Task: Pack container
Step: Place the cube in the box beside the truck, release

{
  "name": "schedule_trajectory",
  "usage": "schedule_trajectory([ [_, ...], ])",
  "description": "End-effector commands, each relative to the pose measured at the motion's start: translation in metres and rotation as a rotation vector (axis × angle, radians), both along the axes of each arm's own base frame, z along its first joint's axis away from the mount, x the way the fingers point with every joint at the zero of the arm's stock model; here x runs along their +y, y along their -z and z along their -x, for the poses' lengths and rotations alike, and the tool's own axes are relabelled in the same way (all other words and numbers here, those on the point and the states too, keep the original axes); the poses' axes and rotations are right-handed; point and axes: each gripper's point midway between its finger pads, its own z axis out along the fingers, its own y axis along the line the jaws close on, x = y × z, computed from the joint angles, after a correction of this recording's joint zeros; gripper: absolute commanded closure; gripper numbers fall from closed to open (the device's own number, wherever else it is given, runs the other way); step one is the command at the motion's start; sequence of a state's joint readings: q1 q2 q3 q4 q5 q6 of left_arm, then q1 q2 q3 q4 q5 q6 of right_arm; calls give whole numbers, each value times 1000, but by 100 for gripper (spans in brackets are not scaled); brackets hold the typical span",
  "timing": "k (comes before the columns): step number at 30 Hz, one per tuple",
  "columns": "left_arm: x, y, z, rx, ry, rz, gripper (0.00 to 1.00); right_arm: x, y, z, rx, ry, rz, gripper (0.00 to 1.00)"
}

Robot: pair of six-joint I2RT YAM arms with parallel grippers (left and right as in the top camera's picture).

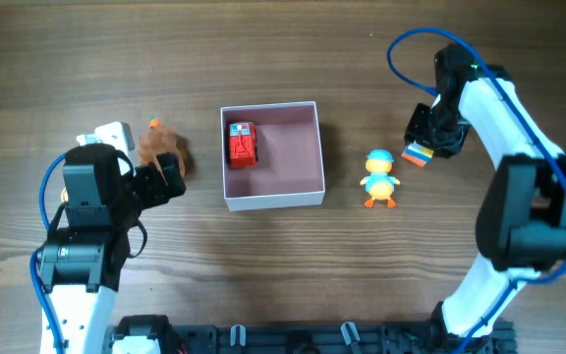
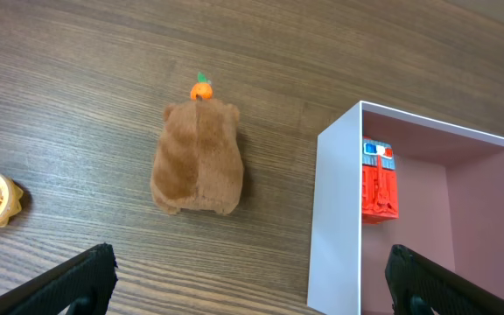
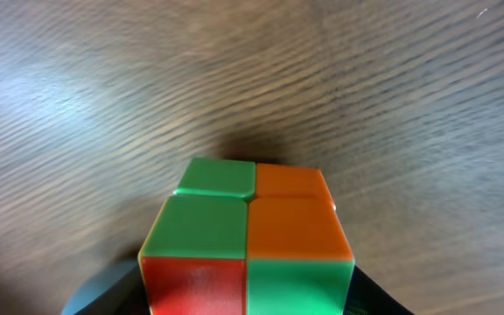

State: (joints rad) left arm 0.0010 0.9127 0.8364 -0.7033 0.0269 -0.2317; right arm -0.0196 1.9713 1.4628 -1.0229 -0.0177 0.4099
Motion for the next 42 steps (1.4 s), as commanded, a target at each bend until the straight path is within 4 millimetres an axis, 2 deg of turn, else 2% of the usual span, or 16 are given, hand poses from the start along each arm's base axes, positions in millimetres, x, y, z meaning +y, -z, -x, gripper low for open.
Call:
schedule_trajectory([
  [1, 0, -8, -3, -18, -5, 3, 0, 42, -115, -27, -331, -226, 15, 96],
  [2, 0, -8, -3, -18, -6, 2, 0, 68, -145, -27, -428, -303, 9, 96],
  [3, 0, -8, -3, -18, -5, 3, 0, 128, -184, -18, -572, -438, -33, 96],
  [5, 0, -8, -3, -18, -6, 2, 0, 174, -197, -9, -634, -497, -60, 96],
  [7, 0, -7, -2, -14, -5, 3, 0, 250, -178, 4, -640, -591, -113, 96],
  [11, 0, -7, -2, -10, -6, 2, 0, 290, -104, 6, -481, -639, -153, 96],
  [12, 0, -7, -2, -10, -6, 2, 0, 295, -73, 5, -411, -648, -155, 96],
  [15, 0, -7, -2, -10, -5, 2, 0, 295, -37, 2, -351, -658, -130, 96],
  [20, 0, -7, -2, -10, -5, 2, 0, 293, -14, -1, -313, -647, -116, 95],
  [24, 0, -7, -2, -10, -5, 2, 0, 295, -7, -6, -322, -644, -119, 83],
  [25, 0, -7, -2, -10, -5, 2, 0, 296, -8, -8, -330, -647, -121, 61],
  [26, 0, -7, -2, -10, -5, 2, 0, 296, -9, -9, -335, -646, -119, 59],
  [31, 0, -6, -2, -10, -5, 2, 0, 298, -10, -13, -355, -661, -118, 18],
  [37, 0, -6, -1, -6, -5, 2, 0, 294, -18, -14, -372, -664, -95, 25],
  [39, 0, -5, -1, -4, -5, 2, 0, 286, -40, -19, -422, -650, -56, 30],
  [42, 0, -5, -1, -4, -5, 2, 0, 259, -108, -22, -525, -622, 10, 38],
])
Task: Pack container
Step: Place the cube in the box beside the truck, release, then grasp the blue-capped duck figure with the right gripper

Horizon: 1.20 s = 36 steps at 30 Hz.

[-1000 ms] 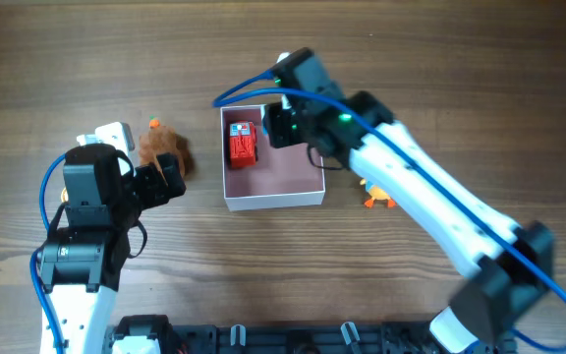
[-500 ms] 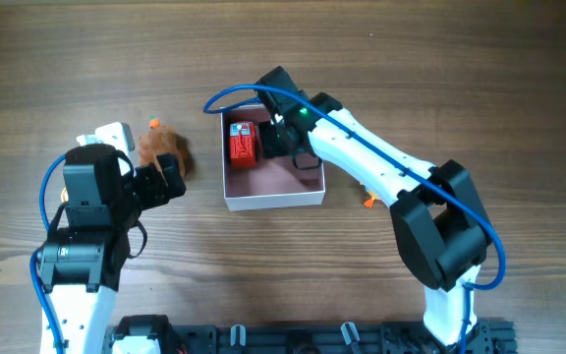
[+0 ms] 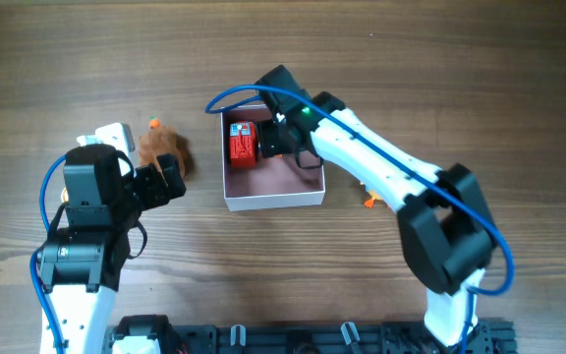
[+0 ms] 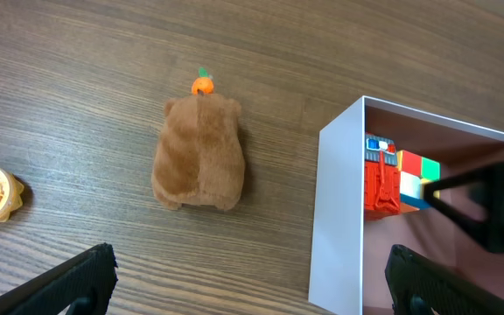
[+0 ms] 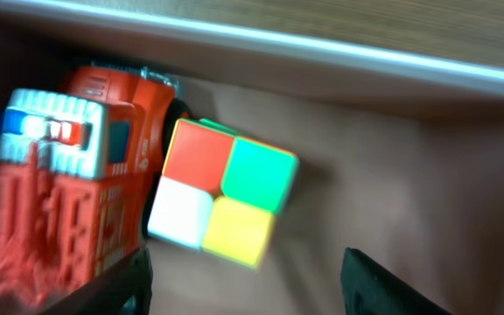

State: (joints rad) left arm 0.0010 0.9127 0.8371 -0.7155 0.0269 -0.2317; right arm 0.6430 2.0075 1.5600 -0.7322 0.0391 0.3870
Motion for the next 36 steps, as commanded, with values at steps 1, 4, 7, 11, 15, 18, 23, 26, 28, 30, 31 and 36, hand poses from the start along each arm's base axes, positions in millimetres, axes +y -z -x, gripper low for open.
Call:
schedule_trajectory([
  [1, 0, -7, -3, -15, -5, 2, 0, -37, -102, -16, -202, 81, -7, 38],
  [4, 0, -7, -3, -15, -5, 2, 0, -114, -172, -13, -263, 313, -72, 5],
  [7, 0, -7, -3, -15, -5, 2, 0, -217, -185, 9, -182, 532, -42, 0],
  [11, 0, -7, -3, -15, -5, 2, 0, -260, -104, 41, 92, 549, 53, 0],
  [15, 0, -7, -3, -15, -5, 2, 0, -228, -19, 58, 249, 427, 69, 0],
  [18, 0, -7, -3, -15, -5, 2, 0, -209, 20, 59, 319, 350, 110, 0],
  [23, 0, -7, -3, -15, -6, 2, 0, -203, 80, 65, 451, 387, 159, 0],
  [26, 0, -7, -3, -15, -5, 2, 0, -205, 96, 71, 498, 388, 180, 0],
  [28, 0, -7, -3, -15, -5, 2, 0, -205, 97, 70, 497, 383, 180, 1],
  [30, 0, -7, -3, -15, -6, 2, 0, -205, 97, 71, 499, 383, 181, 5],
  [31, 0, -7, -3, -15, -6, 2, 0, -205, 97, 71, 499, 383, 181, 9],
  [36, 0, -7, -3, -15, -6, 2, 0, -205, 96, 72, 504, 380, 184, 45],
])
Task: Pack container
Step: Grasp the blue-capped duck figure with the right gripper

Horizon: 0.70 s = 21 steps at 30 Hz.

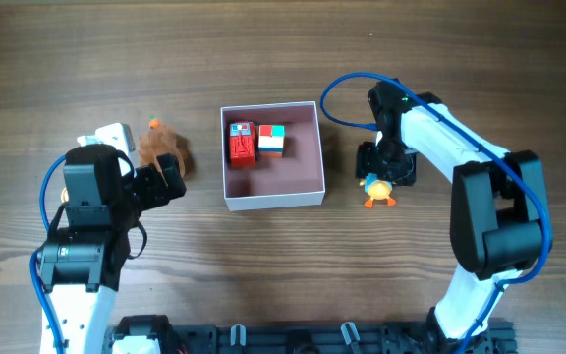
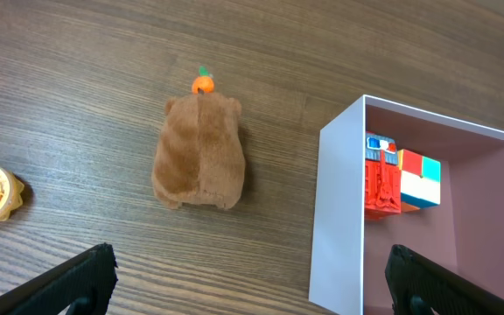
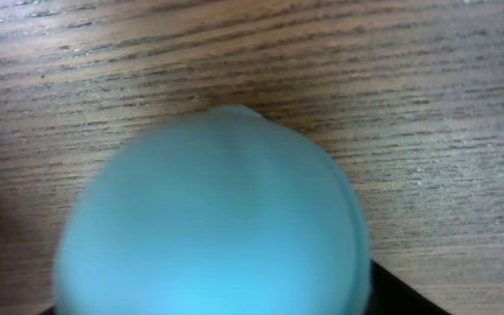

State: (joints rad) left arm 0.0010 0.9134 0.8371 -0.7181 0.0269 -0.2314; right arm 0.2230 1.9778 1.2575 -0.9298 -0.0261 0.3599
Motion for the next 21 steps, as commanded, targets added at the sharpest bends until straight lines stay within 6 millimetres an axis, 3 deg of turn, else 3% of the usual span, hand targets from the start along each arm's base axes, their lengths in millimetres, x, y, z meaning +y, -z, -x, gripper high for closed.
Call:
schedule_trajectory([
  [1, 0, -8, -3, -18, -6, 3, 0, -4, 17, 10, 53, 1, 30, 57],
  [5, 0, -8, -3, -18, -6, 3, 0, -4, 15, 7, 47, -19, 27, 92],
  [8, 0, -8, -3, -18, -6, 3, 0, -3, -13, -11, -4, -53, 32, 96],
  [9, 0, -8, -3, -18, -6, 2, 0, -3, -30, -20, -46, -56, 44, 95],
  [12, 0, -8, -3, -18, -6, 2, 0, 18, -119, -57, -284, -109, -2, 95],
  [14, 0, -8, -3, -18, -6, 3, 0, 55, -193, -68, -495, -143, -73, 95],
  [16, 0, -8, -3, -18, -6, 3, 0, 97, -230, -65, -612, -152, -155, 96],
  [18, 0, -8, -3, -18, -6, 3, 0, 139, -233, -56, -630, -128, -229, 96],
  [21, 0, -8, -3, -18, -6, 3, 0, 180, -201, -56, -589, -178, -244, 96],
])
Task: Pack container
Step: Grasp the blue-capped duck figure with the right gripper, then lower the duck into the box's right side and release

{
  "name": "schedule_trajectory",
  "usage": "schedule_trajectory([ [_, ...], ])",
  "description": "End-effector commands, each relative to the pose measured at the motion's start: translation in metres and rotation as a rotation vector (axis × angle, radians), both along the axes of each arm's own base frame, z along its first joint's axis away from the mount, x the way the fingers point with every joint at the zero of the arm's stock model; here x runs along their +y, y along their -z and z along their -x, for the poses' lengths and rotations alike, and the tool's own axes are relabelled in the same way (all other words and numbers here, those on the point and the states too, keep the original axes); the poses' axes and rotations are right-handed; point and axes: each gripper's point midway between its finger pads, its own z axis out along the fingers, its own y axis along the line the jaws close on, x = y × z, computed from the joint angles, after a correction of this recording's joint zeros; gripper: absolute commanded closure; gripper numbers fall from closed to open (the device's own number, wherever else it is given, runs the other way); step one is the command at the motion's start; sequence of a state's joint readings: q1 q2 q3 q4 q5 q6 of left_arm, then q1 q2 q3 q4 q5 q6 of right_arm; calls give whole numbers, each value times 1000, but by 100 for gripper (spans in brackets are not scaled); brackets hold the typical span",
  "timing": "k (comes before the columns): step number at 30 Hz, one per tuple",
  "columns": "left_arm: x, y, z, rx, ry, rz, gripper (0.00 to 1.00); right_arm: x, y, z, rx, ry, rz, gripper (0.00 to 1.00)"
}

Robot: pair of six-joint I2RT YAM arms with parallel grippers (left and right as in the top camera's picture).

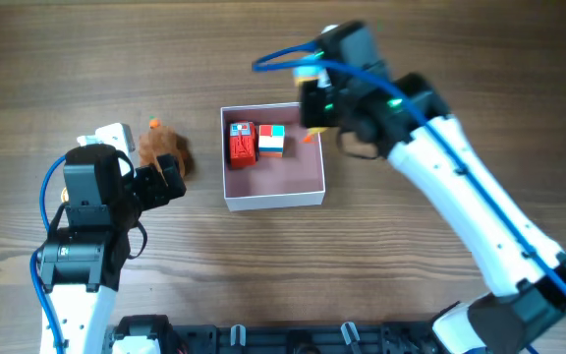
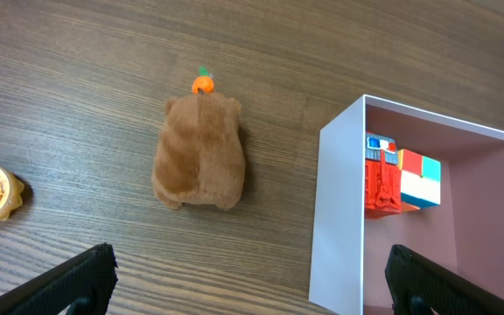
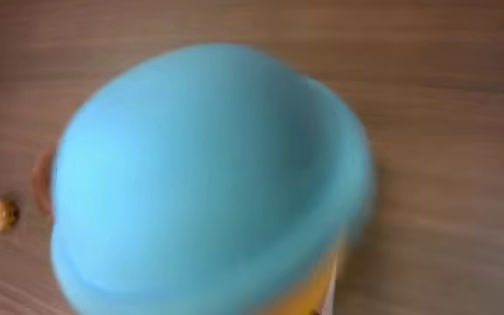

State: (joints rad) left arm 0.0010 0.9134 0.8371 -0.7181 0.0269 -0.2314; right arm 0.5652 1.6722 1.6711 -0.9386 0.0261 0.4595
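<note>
The white box with a pink floor [image 1: 311,190] [image 2: 338,219] holds a red truck [image 1: 242,144] [image 2: 377,184] and a colour cube [image 1: 271,140] [image 2: 419,178]. My right gripper [image 1: 317,103] hangs over the box's far right corner, shut on the duck toy [image 1: 309,71]. The duck's blue cap [image 3: 208,166] fills the right wrist view and hides the fingers. A brown plush [image 1: 159,147] [image 2: 199,157] lies left of the box. My left gripper [image 1: 168,179] [image 2: 252,273] stands open near the plush, holding nothing.
A white object [image 1: 115,133] lies at the far left beside the plush. A small golden round piece sits on the wood further left. The right arm [image 1: 460,206] stretches across the table's right half.
My right gripper was down over the duck to the right of the box. It now holds the duck in the air above the box's far right corner. The left arm has not moved.
My right gripper first held the colour cube at the far right. Then it was inside the box, open, with the cube beside the red truck. Then it stood over the duck on the table, and now it carries the duck over the box.
</note>
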Motion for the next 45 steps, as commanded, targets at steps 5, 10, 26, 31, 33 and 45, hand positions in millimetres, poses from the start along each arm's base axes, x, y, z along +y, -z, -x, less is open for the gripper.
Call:
schedule_trajectory([
  [5, 0, -8, -3, -18, -6, 3, 0, 27, 121, -18, 218, 55, 99, 94],
  [10, 0, -8, -3, -18, -6, 3, 0, 16, 158, -28, 275, 85, 137, 88],
  [26, 0, -6, -2, -9, -6, 2, 0, 6, 186, -10, 373, 108, 173, 67],
  [31, 0, -6, -2, -10, -6, 2, 0, 6, 186, -10, 372, 106, 172, 43],
  [33, 0, -6, -2, -10, -6, 2, 0, 6, 186, -10, 372, 106, 172, 43],
  [45, 0, -6, -2, -10, -6, 2, 0, -11, 172, 20, 443, -1, 270, 96],
])
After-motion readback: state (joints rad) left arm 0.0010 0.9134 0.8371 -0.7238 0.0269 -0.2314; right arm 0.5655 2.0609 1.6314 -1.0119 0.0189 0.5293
